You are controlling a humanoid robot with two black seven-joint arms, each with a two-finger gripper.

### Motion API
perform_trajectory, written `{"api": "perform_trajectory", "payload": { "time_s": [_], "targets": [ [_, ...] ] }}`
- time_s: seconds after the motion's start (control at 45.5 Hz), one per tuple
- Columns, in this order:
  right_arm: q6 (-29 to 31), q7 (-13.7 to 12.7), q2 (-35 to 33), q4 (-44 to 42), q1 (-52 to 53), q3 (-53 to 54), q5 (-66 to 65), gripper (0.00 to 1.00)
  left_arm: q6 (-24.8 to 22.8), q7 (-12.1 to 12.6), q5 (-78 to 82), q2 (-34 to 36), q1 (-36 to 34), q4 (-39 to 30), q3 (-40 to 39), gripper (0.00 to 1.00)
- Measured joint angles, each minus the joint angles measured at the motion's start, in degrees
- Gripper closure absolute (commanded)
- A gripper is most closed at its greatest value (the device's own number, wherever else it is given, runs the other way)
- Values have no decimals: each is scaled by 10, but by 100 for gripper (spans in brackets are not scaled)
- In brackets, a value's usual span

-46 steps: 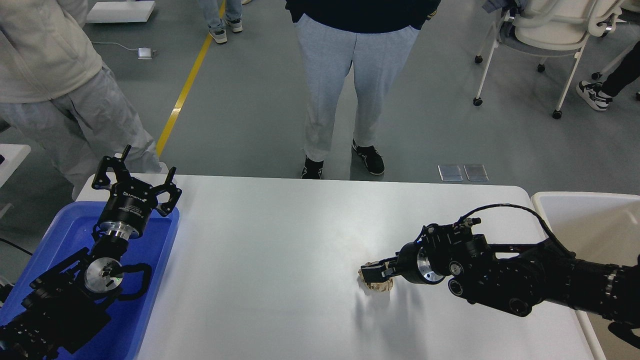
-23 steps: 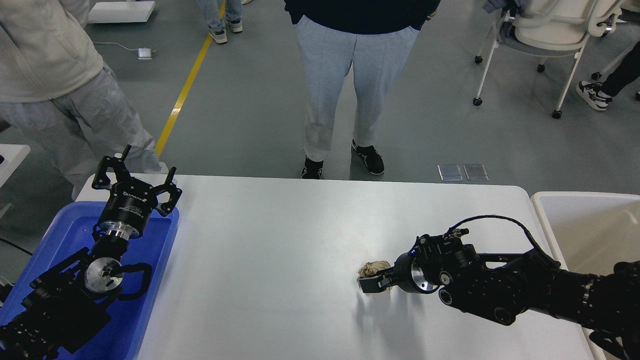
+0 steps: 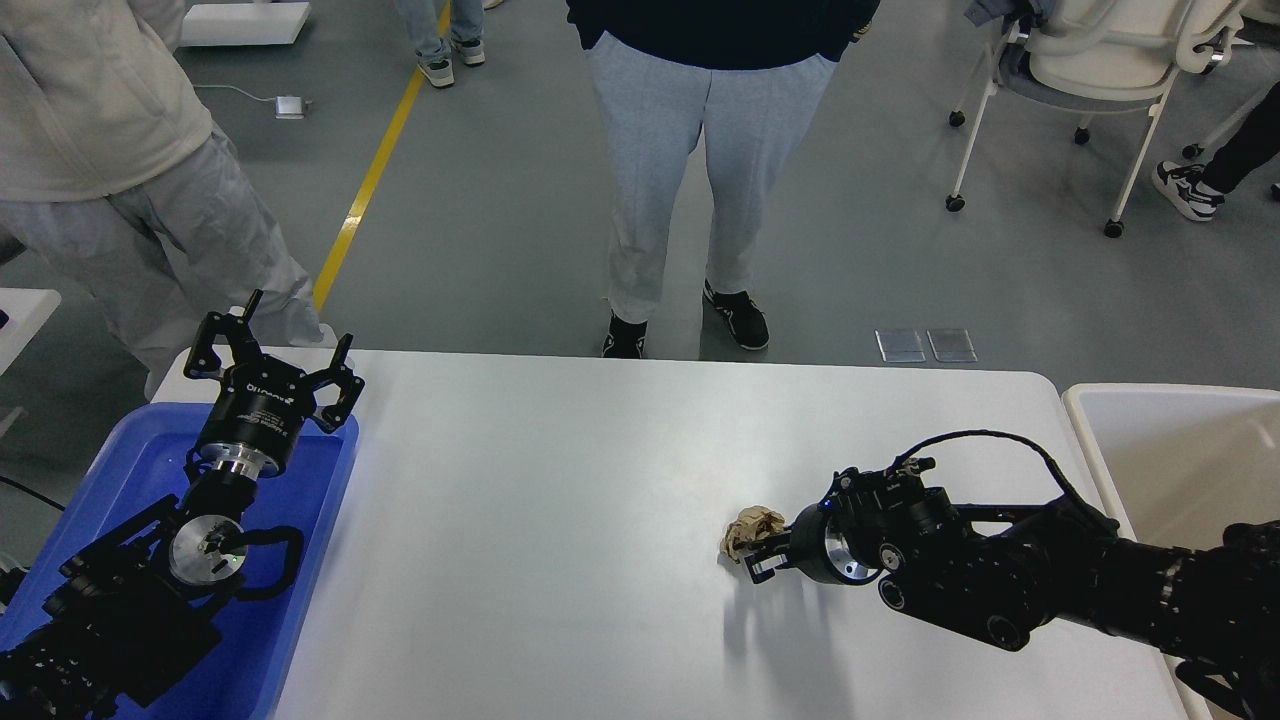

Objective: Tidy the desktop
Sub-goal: 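Close the right gripper around the crumpled paper ball, then lift the paper ball and carry it with the right gripper toward the white bin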

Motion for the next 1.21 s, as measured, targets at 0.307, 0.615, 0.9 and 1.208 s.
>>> {"api": "perform_trajectory", "payload": {
  "time_s": [0.307, 0.615, 0.9, 1.208],
  "targets": [
    [17, 0, -10, 4, 13, 3, 10, 100, 0, 0, 0, 0, 0, 0, 0, 0],
    [39, 0, -46, 38, 58, 4, 32, 100, 0, 0, 0, 0, 0, 0, 0, 0],
    [62, 0, -124, 108, 114, 1, 56, 100, 0, 0, 0, 0, 0, 0, 0, 0],
    [105, 0, -244, 210, 209, 0, 92, 100, 0, 0, 0, 0, 0, 0, 0, 0]
  ]
}}
